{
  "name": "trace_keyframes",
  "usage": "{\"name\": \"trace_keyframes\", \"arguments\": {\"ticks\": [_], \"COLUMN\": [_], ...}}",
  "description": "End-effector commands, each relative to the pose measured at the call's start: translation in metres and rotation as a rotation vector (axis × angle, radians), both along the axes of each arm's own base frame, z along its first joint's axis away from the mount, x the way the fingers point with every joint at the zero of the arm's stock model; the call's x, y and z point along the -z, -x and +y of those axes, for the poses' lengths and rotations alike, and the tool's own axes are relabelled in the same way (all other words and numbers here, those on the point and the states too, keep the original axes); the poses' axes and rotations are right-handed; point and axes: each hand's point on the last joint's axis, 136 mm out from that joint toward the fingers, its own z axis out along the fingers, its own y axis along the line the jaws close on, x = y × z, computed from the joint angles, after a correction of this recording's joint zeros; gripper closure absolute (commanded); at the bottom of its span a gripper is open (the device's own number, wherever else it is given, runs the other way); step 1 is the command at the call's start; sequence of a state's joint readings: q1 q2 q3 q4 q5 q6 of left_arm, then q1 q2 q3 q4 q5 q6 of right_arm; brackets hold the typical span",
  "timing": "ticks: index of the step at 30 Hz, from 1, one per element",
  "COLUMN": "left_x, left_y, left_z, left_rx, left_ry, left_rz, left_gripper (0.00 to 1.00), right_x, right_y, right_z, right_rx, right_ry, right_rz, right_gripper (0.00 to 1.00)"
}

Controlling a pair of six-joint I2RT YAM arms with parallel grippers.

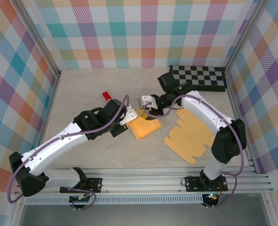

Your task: Fold the paper box

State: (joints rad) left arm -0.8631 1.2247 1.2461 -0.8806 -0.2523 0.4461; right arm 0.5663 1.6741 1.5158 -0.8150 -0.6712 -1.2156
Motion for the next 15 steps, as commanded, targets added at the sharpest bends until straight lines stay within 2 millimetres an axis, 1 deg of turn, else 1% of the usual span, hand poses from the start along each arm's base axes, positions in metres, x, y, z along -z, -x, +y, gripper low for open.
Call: {"name": "trace_keyframes", "arguments": {"ticks": [1,2,3,4,7,9,10,13,14,15], "left_x": [-0.014,-0.014,-0.015,-0.015,-0.017,-0.020,-0.021,-0.028,-0.031,-0.036], "left_y": [-0.001,-0.002,-0.002,-0.002,-0.004,-0.009,-0.012,-0.016,-0.016,-0.016], "left_z": [-0.021,-0.022,-0.021,-0.021,-0.018,-0.012,-0.007,0.018,0.026,0.038], "left_rx": [0.044,0.043,0.042,0.041,0.008,-0.056,-0.107,-0.282,-0.334,-0.403], "left_ry": [0.070,0.070,0.071,0.071,0.083,0.105,0.128,0.253,0.299,0.362], "left_rz": [-0.036,-0.039,-0.042,-0.044,-0.055,-0.071,-0.078,-0.056,-0.051,-0.057], "left_gripper": [1.00,1.00,1.00,1.00,1.00,1.00,0.98,0.74,0.67,0.60], "right_x": [-0.011,-0.011,-0.012,-0.013,-0.012,-0.012,-0.014,-0.019,-0.020,-0.019], "right_y": [0.012,0.012,0.012,0.012,0.013,0.014,0.014,0.010,0.009,0.006], "right_z": [0.009,0.009,0.009,0.009,0.008,0.006,0.005,-0.001,-0.004,-0.007], "right_rx": [-0.063,-0.063,-0.060,-0.059,-0.051,-0.042,-0.035,0.009,0.026,0.046], "right_ry": [-0.051,-0.051,-0.050,-0.050,-0.044,-0.052,-0.068,-0.130,-0.147,-0.168], "right_rz": [0.034,0.035,0.039,0.043,0.050,0.055,0.061,0.077,0.075,0.065], "right_gripper": [0.74,0.82,0.92,1.00,1.00,1.00,1.00,1.00,1.00,1.00]}}
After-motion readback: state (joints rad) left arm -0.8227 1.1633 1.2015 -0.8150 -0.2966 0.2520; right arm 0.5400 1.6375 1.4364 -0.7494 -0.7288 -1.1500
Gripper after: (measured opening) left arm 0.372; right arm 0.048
